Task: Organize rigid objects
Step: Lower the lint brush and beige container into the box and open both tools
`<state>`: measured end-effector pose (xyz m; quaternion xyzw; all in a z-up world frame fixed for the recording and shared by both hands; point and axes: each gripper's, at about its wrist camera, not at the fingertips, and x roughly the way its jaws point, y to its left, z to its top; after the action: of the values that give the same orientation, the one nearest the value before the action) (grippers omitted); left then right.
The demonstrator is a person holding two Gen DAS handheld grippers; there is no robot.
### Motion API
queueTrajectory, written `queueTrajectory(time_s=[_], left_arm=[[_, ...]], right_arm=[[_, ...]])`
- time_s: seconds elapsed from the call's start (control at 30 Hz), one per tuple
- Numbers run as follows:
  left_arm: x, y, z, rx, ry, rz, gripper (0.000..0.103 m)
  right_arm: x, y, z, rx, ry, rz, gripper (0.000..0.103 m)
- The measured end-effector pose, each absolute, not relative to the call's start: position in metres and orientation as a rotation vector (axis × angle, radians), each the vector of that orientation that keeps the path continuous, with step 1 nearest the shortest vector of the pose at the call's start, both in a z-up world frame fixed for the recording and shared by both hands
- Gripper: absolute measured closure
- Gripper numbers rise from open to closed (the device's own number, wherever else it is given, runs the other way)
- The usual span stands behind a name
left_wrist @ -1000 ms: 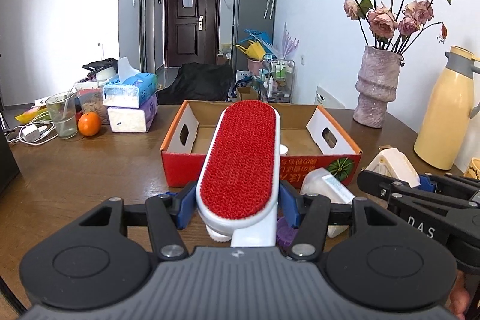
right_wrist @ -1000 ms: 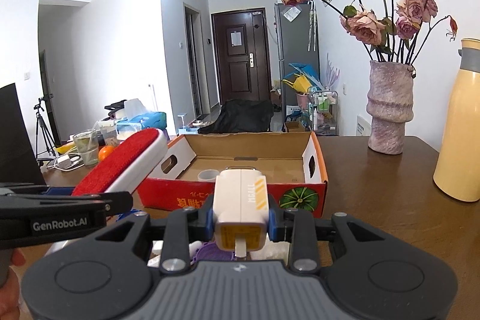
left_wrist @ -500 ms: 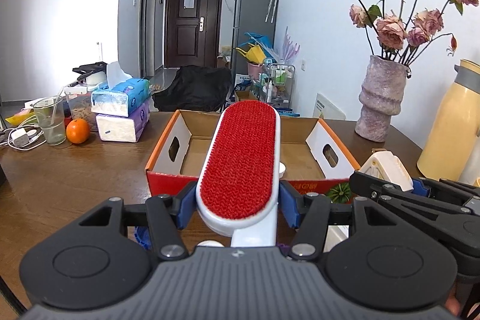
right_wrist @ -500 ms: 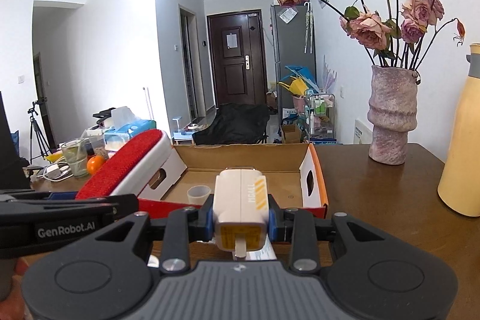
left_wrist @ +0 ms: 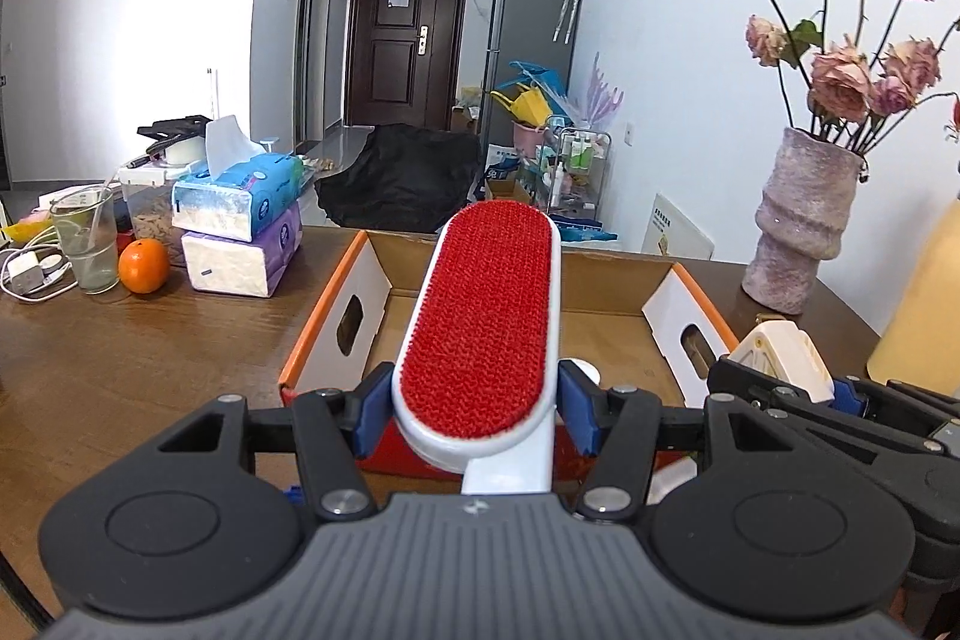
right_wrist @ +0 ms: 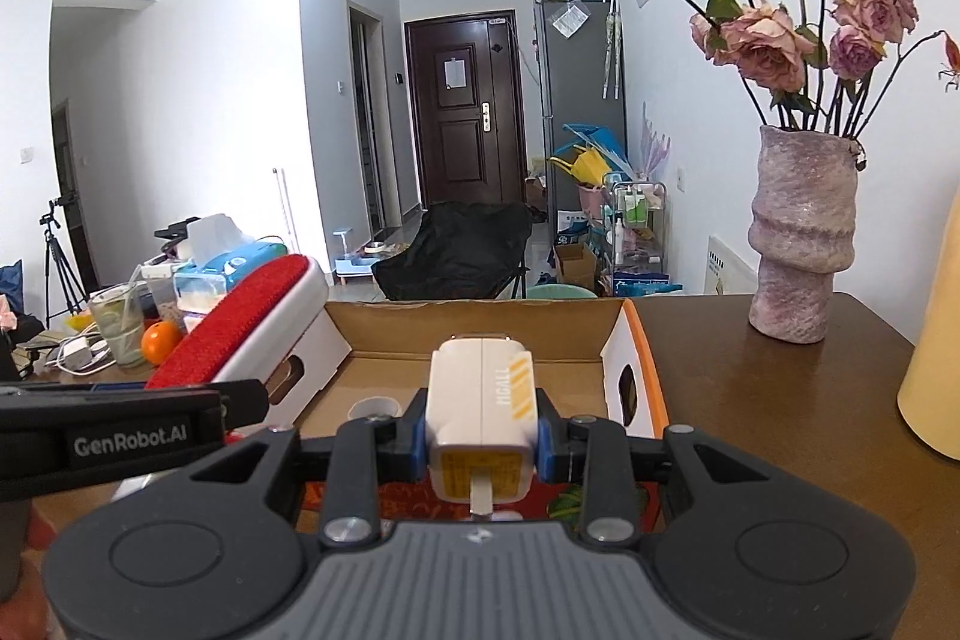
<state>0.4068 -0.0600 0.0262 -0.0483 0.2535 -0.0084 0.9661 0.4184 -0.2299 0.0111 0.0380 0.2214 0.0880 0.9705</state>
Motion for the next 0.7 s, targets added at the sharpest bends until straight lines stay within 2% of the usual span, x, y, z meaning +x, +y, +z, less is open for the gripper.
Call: queueTrajectory(time_s=[0.7], left_arm=[[0.477, -0.051, 0.019, -0.107, 0.531, 0.022, 0.045]], right_arm=[[0.486, -0.224, 0.0, 0.063, 0.483, 0.192, 0.072]])
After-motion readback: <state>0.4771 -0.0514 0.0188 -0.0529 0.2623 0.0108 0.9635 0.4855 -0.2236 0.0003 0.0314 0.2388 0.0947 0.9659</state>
